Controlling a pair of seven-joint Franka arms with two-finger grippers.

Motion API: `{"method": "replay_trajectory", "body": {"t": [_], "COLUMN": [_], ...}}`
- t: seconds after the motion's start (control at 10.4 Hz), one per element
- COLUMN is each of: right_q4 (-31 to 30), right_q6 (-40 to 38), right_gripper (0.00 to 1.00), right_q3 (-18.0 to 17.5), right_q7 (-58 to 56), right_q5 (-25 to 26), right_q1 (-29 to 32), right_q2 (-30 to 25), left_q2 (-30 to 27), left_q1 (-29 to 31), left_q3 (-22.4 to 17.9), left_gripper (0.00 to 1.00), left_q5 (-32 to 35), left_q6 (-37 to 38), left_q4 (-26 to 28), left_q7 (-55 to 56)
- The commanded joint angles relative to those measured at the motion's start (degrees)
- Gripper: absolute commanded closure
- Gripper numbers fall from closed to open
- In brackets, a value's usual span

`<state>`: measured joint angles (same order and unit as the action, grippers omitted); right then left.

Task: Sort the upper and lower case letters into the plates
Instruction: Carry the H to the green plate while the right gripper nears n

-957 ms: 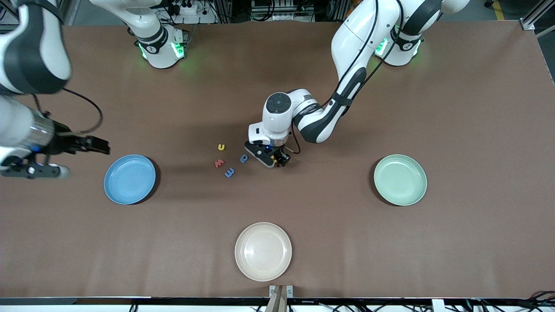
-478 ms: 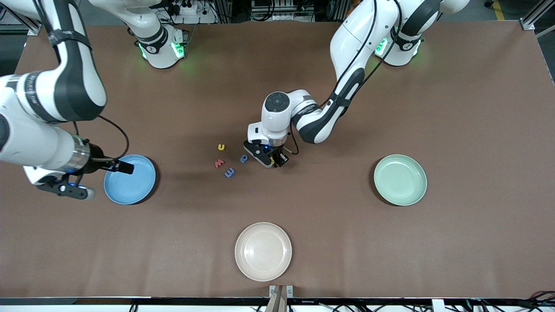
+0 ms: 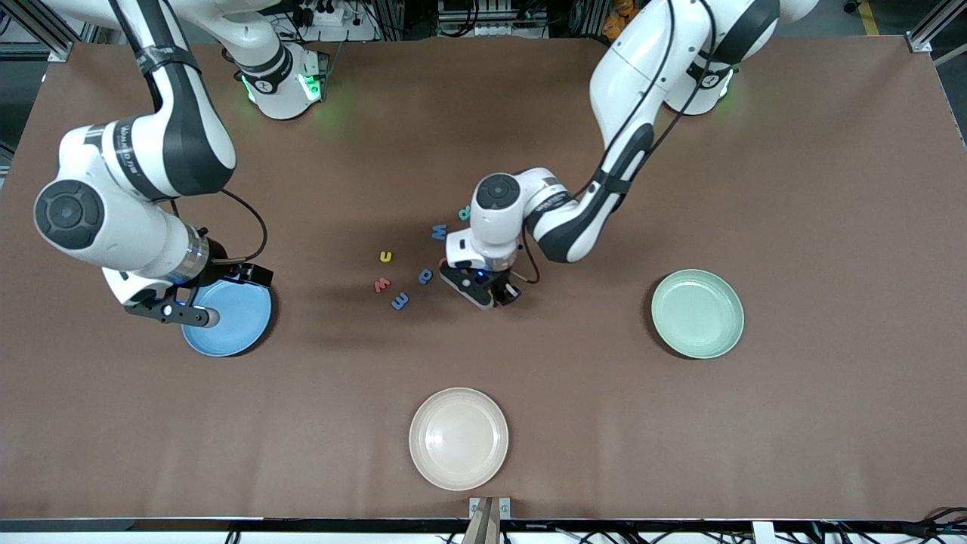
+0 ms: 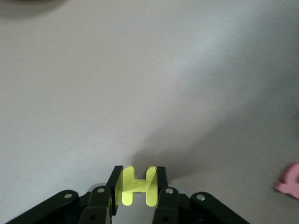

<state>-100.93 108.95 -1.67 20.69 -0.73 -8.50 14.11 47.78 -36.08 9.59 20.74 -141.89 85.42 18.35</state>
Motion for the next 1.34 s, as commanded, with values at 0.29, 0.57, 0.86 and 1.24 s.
{"method": "replay_trajectory", "body": {"t": [0.29, 0.57, 0.86, 1.24], "right_q4": [-12.63, -12.37, -13.06, -19.30], "right_q6": [17.69, 20.06, 22.45, 30.60], "right_gripper": [0.00, 0.00, 0.00, 0.00], "right_q3": [0.18, 0.09, 0.09, 0.00], "right_q7": [5.47, 10.47, 16.13, 14.55], "right_q5": [-0.42, -0.50, -0.42, -0.42], "right_q1": [-11.16, -16.00, -19.88, -20.24], "right_q2": [1.61, 6.44, 9.44, 9.45], "left_q2": [-14.63, -18.06, -16.77, -12.89], "left_q1": [11.18, 21.72, 29.46, 33.45], "left_q3": [0.60, 0.69, 0.69, 0.69], "left_gripper": [1.00, 1.00, 1.00, 0.95], "left_q5": [-6.23, -6.32, -6.67, -6.76], "left_q6": [23.97, 33.78, 30.91, 24.99], "left_q4": [1.68, 4.38, 9.74, 11.26], "left_q7": [-1.72, -7.88, -7.89, -7.80]}}
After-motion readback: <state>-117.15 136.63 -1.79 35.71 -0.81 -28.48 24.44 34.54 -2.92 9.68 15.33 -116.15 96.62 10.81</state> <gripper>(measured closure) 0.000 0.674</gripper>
